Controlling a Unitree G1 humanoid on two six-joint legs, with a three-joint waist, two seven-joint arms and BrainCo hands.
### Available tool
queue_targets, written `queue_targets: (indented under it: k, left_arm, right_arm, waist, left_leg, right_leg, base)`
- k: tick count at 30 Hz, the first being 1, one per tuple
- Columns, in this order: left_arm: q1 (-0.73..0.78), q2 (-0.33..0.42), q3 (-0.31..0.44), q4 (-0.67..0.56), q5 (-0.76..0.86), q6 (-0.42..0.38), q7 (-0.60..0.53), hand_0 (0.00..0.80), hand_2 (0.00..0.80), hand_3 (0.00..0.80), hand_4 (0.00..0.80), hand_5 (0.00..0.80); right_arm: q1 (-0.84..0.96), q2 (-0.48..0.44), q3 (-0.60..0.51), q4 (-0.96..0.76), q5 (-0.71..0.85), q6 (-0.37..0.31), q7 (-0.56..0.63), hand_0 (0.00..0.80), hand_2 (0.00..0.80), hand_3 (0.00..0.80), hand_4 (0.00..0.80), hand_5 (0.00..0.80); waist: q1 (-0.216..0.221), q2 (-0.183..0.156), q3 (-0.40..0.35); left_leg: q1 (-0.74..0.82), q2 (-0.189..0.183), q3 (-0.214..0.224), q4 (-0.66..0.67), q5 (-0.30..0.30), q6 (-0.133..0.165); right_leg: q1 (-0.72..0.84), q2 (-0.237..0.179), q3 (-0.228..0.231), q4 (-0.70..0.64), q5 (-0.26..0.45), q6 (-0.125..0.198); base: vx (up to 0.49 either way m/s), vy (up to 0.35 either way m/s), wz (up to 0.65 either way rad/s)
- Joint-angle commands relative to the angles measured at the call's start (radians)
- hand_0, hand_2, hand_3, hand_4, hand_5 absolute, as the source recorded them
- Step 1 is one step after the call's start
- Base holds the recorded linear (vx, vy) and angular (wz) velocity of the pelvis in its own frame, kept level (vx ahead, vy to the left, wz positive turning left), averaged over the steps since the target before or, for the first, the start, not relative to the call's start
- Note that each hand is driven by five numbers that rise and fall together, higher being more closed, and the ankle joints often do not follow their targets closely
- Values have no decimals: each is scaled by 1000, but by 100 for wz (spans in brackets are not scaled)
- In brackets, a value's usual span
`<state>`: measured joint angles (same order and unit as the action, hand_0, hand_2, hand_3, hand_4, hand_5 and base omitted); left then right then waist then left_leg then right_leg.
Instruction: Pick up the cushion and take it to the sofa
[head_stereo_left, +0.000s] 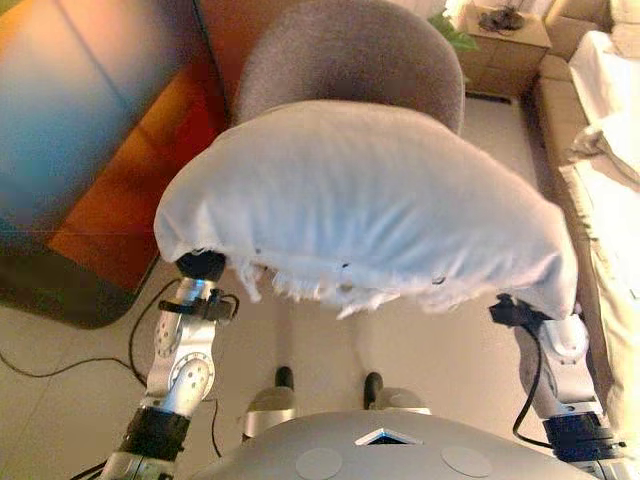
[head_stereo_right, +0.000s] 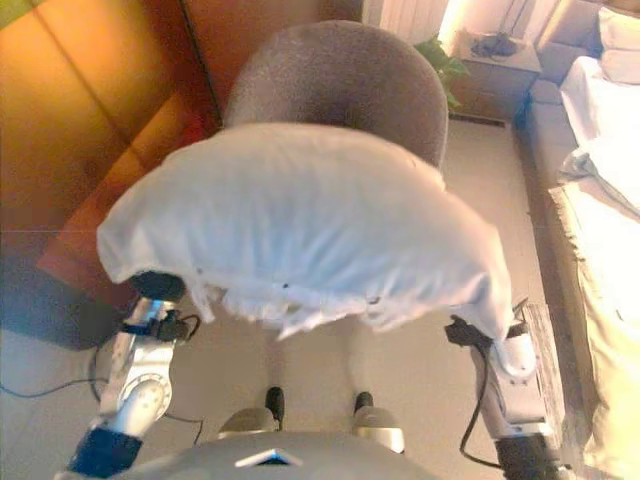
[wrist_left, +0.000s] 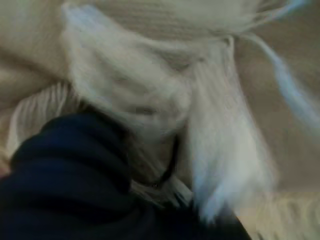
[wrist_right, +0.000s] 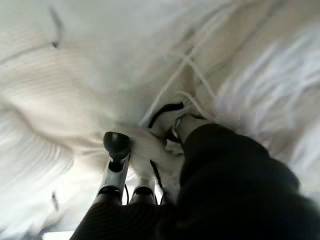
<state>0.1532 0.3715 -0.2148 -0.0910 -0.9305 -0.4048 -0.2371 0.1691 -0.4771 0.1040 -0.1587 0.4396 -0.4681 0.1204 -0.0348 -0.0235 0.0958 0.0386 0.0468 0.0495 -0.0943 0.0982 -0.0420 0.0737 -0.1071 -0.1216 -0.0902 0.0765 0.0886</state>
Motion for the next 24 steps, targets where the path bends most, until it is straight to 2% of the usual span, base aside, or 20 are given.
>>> queue_targets:
  k: [1,7,13,14,16,19,20,21,22,23,24]
  left_arm:
    - [-177,-9,-87,-97,48,-13,16,800,800,800,800,800]
    - [-177,-8,-82,-85,48,4,22,800,800,800,800,800]
    - [-176,-7,-73,-84,50,0,6,800,800,800,800,800]
    - [-174,-8,-69,-88,52,-7,12,800,800,800,800,800]
    - [-163,-10,-60,-84,58,-30,5,800,800,800,800,800]
    - [-147,-14,-45,-81,46,-27,-1,800,800,800,800,800]
    - [-140,-14,-37,-81,45,-26,-14,800,800,800,800,800]
    - [-136,-14,-37,-82,44,-28,-20,800,800,800,800,800]
    - [-133,-16,-36,-87,42,-29,-18,800,800,800,800,800]
    - [-134,-14,-38,-91,40,-29,-14,800,800,800,800,800]
    - [-138,-15,-43,-92,42,-32,-8,800,800,800,800,800]
  right_arm:
    - [-182,-1,81,-153,-91,56,-95,800,800,800,800,800]
    - [-183,-13,96,-145,-84,71,-112,800,800,800,800,800]
    - [-198,-14,109,-142,-93,72,-128,800,800,800,800,800]
    - [-210,-20,114,-141,-87,73,-121,800,800,800,800,800]
    - [-217,-24,123,-127,-82,53,-103,800,800,800,800,800]
    - [-215,-17,124,-117,-77,50,-92,800,800,800,800,800]
    - [-207,-14,127,-117,-75,45,-83,800,800,800,800,800]
    - [-202,-11,129,-118,-80,44,-82,800,800,800,800,800]
    - [-202,-10,132,-117,-86,44,-80,800,800,800,800,800]
    - [-207,-11,137,-118,-92,46,-88,800,800,800,800,800]
    - [-216,-14,143,-115,-94,46,-96,800,800,800,800,800]
  waist:
    - [16,-8,6]
    - [24,-17,13]
    - [31,-25,33]
    - [30,-41,46]
    - [28,-59,72]
    - [24,-63,90]
    - [21,-65,101]
    - [24,-59,108]
    - [33,-48,115]
    - [40,-37,121]
    - [44,-29,124]
  left_leg:
    - [59,-46,-21,7,-123,55]
    - [52,-24,-16,7,-108,37]
    - [53,5,-3,14,-90,17]
    - [24,25,22,117,-113,8]
    - [-54,49,52,283,-129,11]
    - [-115,73,73,413,-110,20]
    - [-139,77,87,467,-105,31]
    - [-152,66,75,482,-107,33]
    - [-171,25,47,458,-98,36]
    - [-185,3,31,426,-76,31]
    - [-198,-7,26,395,-55,27]
  right_leg:
    - [41,51,-8,45,-79,-24]
    - [46,66,-24,35,-82,-39]
    - [43,83,-15,34,-83,-59]
    - [31,76,-11,49,-81,-70]
    - [14,74,7,83,-80,-89]
    - [12,89,28,109,-86,-108]
    - [19,97,37,126,-99,-118]
    - [27,103,42,133,-106,-119]
    - [33,114,55,147,-120,-115]
    - [38,126,62,157,-133,-115]
    - [39,137,70,163,-143,-117]
  base:
    - [28,-168,10]
    - [-15,-160,13]
    - [-16,-172,1]
    - [-39,-174,0]
    - [-40,-213,-5]
    - [52,-139,-23]
    - [117,-92,-13]
    - [173,-84,-12]
    - [155,1,-11]
    - [187,12,-16]
    - [220,27,-11]
